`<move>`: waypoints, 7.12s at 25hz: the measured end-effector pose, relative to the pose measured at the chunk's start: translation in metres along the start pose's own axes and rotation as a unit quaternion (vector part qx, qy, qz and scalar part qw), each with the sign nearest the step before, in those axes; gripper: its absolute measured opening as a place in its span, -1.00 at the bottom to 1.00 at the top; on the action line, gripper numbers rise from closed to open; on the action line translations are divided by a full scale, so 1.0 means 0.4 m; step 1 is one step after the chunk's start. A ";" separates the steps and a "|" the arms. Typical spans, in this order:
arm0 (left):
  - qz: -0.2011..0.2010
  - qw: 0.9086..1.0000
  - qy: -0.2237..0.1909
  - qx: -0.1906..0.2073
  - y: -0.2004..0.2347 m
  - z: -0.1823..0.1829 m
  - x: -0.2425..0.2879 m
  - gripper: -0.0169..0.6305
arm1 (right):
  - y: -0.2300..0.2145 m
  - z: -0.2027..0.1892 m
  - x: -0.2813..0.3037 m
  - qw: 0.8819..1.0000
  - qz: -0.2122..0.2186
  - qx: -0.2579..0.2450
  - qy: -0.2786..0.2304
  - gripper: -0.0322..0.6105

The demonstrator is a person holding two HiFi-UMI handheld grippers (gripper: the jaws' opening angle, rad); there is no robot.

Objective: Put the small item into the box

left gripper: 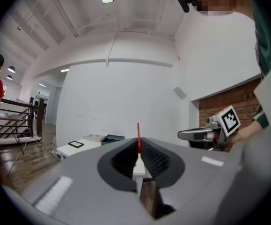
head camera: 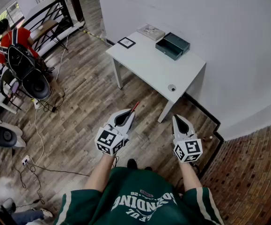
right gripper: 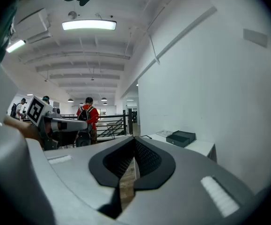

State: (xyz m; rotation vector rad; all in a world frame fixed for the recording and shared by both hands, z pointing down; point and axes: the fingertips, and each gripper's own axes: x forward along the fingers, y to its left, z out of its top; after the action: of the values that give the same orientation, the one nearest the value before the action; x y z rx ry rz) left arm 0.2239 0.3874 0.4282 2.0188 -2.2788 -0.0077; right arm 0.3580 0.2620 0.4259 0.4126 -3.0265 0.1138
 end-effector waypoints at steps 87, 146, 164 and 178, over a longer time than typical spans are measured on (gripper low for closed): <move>-0.359 0.927 0.105 0.017 0.972 0.015 1.582 -0.74 | -0.807 0.016 1.404 0.943 -0.306 0.123 0.048 -0.89; -0.495 0.710 0.405 0.295 0.589 -0.627 1.824 -0.74 | -0.973 -0.230 1.079 0.905 -0.354 0.212 0.102 -0.89; -0.492 0.697 0.429 0.298 0.613 -0.662 1.833 -0.74 | -0.978 -0.238 1.068 0.901 -0.359 0.220 0.103 -0.89; -0.470 0.731 0.400 0.291 0.636 -0.596 1.852 -0.74 | -0.961 -0.214 1.089 0.905 -0.354 0.213 0.095 -0.89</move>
State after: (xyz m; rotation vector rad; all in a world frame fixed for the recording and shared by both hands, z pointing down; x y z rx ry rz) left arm -0.0974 -0.3007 0.7340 2.4578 -0.6253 1.3226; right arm 0.0501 -0.2148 0.5758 1.3991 -2.4467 0.7095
